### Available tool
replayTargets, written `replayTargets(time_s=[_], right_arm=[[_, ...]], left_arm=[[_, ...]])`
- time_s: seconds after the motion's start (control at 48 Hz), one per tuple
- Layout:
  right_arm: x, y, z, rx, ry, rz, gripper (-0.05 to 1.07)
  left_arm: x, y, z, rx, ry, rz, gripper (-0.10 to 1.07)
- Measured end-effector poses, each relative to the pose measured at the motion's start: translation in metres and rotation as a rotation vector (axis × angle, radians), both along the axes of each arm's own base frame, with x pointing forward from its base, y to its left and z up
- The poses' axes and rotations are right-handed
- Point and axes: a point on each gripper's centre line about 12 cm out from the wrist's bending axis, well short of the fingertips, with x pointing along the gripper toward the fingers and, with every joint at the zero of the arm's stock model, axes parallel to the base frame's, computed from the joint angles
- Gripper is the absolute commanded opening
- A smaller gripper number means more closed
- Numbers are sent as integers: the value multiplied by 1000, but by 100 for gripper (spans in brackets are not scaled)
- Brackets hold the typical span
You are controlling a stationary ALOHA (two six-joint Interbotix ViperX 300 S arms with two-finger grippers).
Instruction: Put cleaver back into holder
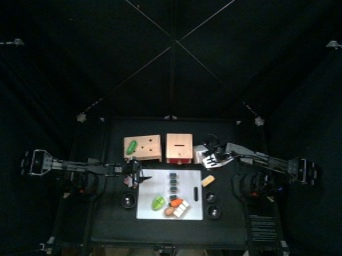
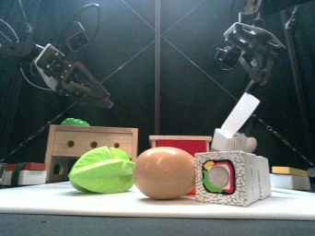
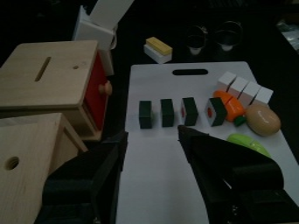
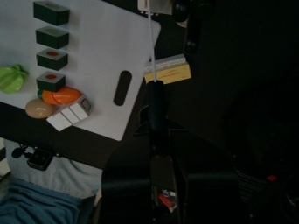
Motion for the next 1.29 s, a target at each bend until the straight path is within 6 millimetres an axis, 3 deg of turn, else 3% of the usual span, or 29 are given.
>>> replayTargets(time_s=[0.542,1.292], right_arm=[[7,-10,-1,-12,11,-18,32],[12,-15,-1,-49,-20,-24,54]], left_arm=[[0,0,-1,0,2,0,87],[-1,0,-2,-2,15,2,87]])
